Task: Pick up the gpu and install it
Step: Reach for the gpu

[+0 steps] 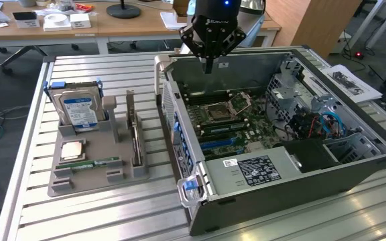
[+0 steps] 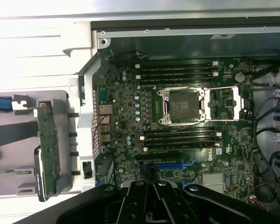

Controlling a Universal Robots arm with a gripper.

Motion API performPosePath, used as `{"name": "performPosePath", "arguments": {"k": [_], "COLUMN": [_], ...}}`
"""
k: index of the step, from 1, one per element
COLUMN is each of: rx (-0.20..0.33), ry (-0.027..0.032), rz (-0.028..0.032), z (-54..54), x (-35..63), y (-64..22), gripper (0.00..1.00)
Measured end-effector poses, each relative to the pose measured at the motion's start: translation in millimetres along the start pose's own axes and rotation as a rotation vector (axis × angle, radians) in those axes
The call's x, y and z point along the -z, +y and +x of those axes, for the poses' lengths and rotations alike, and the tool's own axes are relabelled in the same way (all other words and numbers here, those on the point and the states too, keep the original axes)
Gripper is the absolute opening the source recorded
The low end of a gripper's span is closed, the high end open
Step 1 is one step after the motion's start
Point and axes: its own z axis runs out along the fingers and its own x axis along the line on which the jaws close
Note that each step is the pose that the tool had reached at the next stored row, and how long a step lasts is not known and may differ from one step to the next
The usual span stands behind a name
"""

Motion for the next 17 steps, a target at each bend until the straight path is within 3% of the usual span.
{"name": "performPosePath", "arguments": {"k": [17], "rx": [0.0], "ry": [0.0], "rz": [-0.0001], "z": [29.8], "x": [0.3], "y": [-2.2], "gripper": [0.11]}}
